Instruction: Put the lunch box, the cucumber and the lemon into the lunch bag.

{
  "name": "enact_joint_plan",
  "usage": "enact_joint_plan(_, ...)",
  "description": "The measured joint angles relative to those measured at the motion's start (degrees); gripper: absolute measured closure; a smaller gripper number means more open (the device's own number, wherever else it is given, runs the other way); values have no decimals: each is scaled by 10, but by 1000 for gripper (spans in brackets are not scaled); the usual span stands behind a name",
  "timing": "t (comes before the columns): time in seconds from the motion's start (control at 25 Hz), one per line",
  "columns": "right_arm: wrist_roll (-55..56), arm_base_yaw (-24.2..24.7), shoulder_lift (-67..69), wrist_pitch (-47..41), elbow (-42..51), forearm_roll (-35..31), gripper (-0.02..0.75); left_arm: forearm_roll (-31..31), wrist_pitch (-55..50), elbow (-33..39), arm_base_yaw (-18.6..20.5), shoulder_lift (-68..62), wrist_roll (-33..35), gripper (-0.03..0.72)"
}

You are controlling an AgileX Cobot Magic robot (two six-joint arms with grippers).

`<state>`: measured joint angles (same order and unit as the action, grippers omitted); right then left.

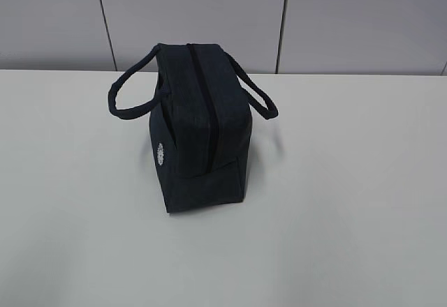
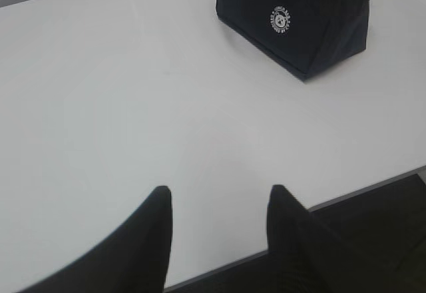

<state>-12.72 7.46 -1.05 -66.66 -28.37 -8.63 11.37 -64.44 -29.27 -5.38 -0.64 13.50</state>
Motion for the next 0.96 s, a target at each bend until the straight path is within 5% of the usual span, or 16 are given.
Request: enact_joint_plan(0.96,0,0,0,1,0,0,389,0,0,0,0,0,0,367)
